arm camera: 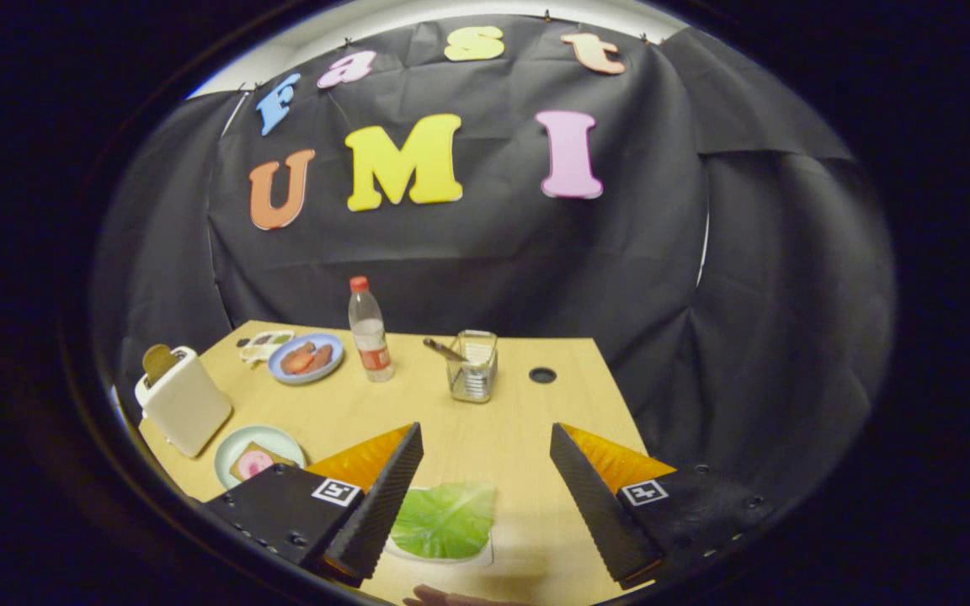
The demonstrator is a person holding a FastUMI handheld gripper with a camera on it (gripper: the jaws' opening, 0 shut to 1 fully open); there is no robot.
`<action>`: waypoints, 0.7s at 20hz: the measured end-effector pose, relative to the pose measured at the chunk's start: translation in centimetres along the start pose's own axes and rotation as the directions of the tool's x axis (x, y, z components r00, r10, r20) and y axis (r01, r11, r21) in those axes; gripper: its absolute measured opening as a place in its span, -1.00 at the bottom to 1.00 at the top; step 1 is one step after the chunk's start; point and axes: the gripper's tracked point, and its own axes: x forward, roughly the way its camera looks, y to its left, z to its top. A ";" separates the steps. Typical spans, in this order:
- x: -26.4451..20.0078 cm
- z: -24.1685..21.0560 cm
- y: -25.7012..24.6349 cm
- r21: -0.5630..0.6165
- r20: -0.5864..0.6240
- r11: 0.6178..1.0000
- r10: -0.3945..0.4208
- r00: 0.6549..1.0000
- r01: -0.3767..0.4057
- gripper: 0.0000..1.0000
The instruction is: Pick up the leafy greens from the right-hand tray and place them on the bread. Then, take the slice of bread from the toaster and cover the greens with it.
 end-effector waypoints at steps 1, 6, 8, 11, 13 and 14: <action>1.2 -1.4 -0.2 0.006 -0.037 1.000 0.005 0.999 -0.005 0.92; 6.7 -8.2 0.4 0.041 -0.203 0.998 0.055 0.978 -0.048 0.91; 8.3 -10.2 0.6 0.070 -0.272 0.996 0.068 0.960 -0.051 0.91; 10.0 -12.2 0.9 0.102 -0.348 0.994 0.077 0.934 -0.044 0.81; 10.4 -12.6 1.4 0.105 -0.372 0.993 0.083 0.924 -0.047 0.55; 10.5 -12.6 1.5 0.105 -0.378 0.993 0.083 0.922 -0.047 0.42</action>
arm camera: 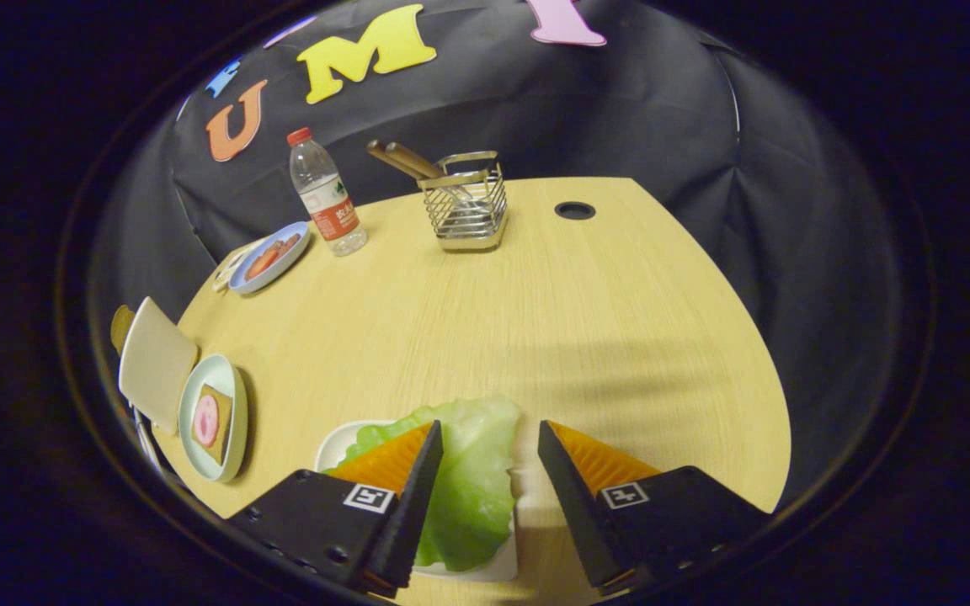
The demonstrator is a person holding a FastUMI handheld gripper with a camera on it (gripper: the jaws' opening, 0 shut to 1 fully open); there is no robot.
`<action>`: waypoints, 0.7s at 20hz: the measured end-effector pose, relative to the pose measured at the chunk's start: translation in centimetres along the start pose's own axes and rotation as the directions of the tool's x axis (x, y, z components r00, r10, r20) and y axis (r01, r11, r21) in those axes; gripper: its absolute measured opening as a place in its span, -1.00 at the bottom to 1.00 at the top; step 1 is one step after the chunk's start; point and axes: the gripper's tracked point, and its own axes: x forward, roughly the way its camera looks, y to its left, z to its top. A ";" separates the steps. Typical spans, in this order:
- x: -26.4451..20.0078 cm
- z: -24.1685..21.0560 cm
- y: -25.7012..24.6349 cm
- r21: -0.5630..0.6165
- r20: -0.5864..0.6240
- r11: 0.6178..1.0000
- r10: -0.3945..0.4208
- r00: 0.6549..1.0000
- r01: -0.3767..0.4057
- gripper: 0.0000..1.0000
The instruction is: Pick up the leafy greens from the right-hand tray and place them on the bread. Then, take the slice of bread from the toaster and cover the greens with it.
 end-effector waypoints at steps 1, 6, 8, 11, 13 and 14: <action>-0.1 0.2 0.2 0.004 0.003 1.000 0.001 1.000 -0.001 0.29; -0.5 0.7 0.4 0.018 0.028 0.999 -0.037 0.999 0.037 -0.31; -0.8 0.9 -0.3 0.015 0.047 0.995 -0.096 0.994 0.095 -0.68; -2.0 1.1 0.1 0.021 0.061 0.993 -0.117 0.991 0.115 -0.99; -3.2 1.3 0.7 0.021 0.085 0.992 -0.125 0.988 0.124 -0.99; -4.1 1.4 0.9 0.022 0.096 0.991 -0.133 0.986 0.131 -0.99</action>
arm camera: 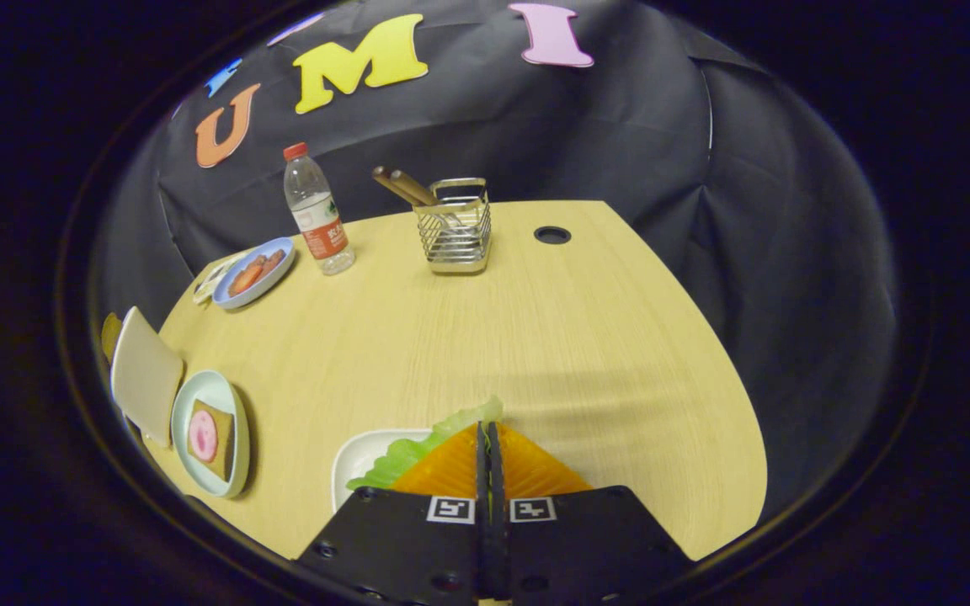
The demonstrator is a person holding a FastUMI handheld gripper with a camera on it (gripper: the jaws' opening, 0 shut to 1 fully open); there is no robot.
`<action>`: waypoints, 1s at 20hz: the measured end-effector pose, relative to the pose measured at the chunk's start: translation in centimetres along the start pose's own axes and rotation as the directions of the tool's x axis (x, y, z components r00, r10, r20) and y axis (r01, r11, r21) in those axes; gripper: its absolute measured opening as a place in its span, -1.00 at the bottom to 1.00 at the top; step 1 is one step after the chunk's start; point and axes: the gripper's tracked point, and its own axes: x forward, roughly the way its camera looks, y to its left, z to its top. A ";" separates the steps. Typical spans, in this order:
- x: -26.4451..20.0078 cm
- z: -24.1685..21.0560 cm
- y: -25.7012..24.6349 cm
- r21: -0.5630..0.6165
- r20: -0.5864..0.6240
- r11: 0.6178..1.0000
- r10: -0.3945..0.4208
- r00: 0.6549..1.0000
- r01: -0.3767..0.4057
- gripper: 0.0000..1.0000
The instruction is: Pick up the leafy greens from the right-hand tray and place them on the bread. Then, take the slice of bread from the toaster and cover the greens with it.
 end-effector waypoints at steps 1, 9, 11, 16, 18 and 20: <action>-1.0 0.3 0.2 0.005 0.017 1.000 -0.012 1.000 0.012 -0.99; -9.8 1.3 6.0 0.040 0.115 0.999 -0.013 0.993 0.008 -0.99; -11.7 1.3 7.9 0.026 0.131 1.000 -0.019 0.991 0.016 -0.99; -15.0 1.2 14.1 -0.001 0.165 1.000 0.009 0.986 -0.009 -0.99; -15.9 0.6 17.1 0.001 0.164 0.999 0.033 0.986 -0.033 -0.99; -16.6 0.2 20.3 -0.010 0.167 0.998 0.065 0.984 -0.064 -0.99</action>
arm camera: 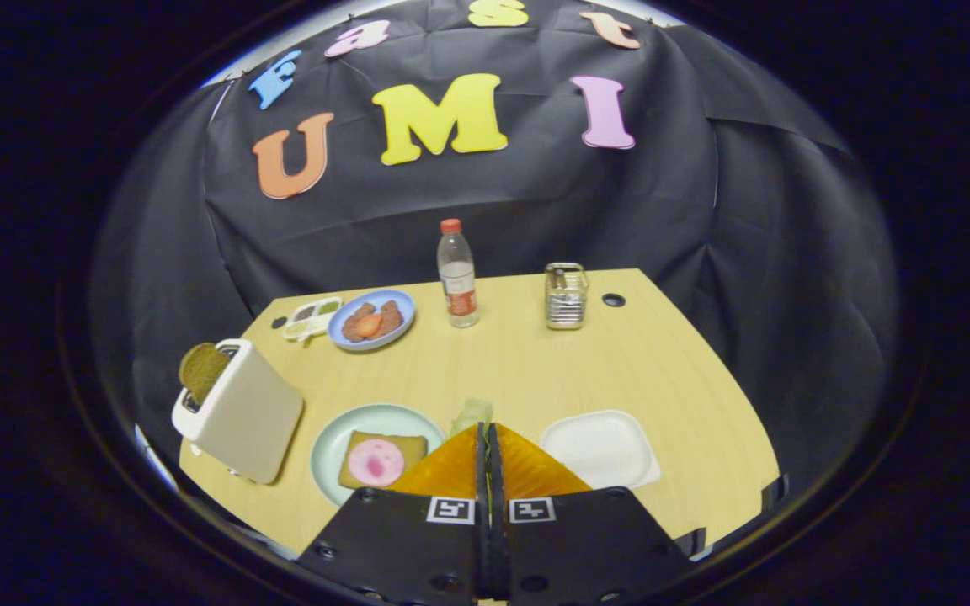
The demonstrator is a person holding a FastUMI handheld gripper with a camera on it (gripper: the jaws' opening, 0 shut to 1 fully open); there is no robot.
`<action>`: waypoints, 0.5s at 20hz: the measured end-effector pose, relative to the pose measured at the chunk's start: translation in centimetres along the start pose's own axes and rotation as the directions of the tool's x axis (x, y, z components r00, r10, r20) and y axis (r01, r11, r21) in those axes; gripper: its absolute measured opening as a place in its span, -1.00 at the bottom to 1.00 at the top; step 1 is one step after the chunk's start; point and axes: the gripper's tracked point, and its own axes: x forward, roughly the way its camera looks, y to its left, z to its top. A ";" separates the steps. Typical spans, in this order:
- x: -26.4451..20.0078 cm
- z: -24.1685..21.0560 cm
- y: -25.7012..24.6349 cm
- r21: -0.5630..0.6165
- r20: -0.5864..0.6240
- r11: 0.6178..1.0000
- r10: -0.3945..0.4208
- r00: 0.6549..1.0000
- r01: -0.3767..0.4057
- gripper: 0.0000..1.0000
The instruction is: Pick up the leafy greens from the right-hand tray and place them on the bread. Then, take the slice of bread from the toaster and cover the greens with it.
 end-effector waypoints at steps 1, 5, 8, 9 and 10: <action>-0.1 -0.3 1.6 -0.010 -0.002 1.000 0.015 1.000 -0.015 -0.99; 0.3 -1.6 8.1 -0.044 -0.038 0.994 0.094 0.995 -0.095 -0.99; 2.3 -2.7 12.1 -0.048 -0.103 0.988 0.140 0.985 -0.145 -0.99; 3.1 -2.9 13.3 -0.044 -0.122 0.986 0.152 0.981 -0.159 -0.99; 3.9 -3.2 14.4 -0.042 -0.145 0.984 0.166 0.975 -0.173 -0.99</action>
